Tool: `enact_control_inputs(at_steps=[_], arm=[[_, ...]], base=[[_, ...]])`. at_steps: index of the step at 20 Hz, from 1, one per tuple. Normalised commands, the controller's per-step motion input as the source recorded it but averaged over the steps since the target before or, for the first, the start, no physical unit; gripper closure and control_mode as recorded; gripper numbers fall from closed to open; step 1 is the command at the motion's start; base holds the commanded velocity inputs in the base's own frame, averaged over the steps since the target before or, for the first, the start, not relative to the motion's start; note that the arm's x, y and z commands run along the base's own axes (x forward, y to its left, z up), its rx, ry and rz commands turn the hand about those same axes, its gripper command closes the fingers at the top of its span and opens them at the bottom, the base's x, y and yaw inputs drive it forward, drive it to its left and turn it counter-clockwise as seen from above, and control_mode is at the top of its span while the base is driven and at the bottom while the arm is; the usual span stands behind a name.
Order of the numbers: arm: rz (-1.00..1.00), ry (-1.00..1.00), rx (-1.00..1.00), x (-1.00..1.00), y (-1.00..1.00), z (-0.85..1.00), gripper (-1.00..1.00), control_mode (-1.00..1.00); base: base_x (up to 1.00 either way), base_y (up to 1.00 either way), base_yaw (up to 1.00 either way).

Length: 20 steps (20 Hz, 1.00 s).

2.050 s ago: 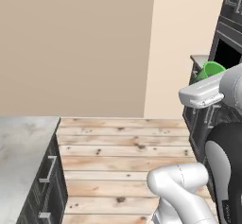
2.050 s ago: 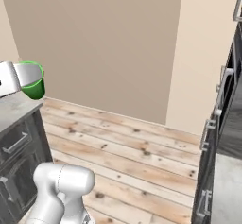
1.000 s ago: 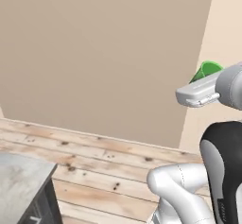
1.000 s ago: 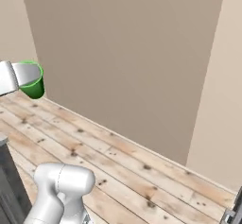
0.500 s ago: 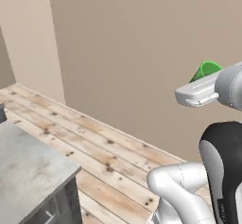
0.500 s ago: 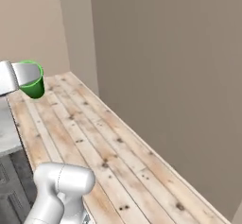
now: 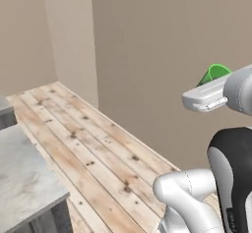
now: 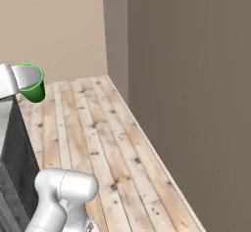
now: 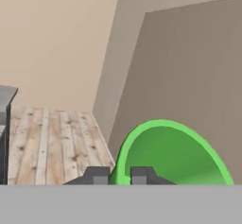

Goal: Open the cabinet directly in front. Then move the liquor and the cup to the dining counter with the candle on it.

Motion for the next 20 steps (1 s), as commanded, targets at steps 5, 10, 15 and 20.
enact_control_inputs(at_steps=[5,10,15,20], arm=[[0.0,0.0,0.0,0.0,0.0,0.0,1.0,1.0],[0.0,0.0,0.0,0.0,0.0,0.0,1.0,1.0],[0.0,0.0,0.0,0.0,0.0,0.0,1.0,1.0],[0.0,0.0,0.0,0.0,0.0,0.0,1.0,1.0]], base=[[0.65,-0.6,0.35],[0.88,-0.15,0.3],[0.89,0.06,0.25],[0.98,0.06,0.25]])
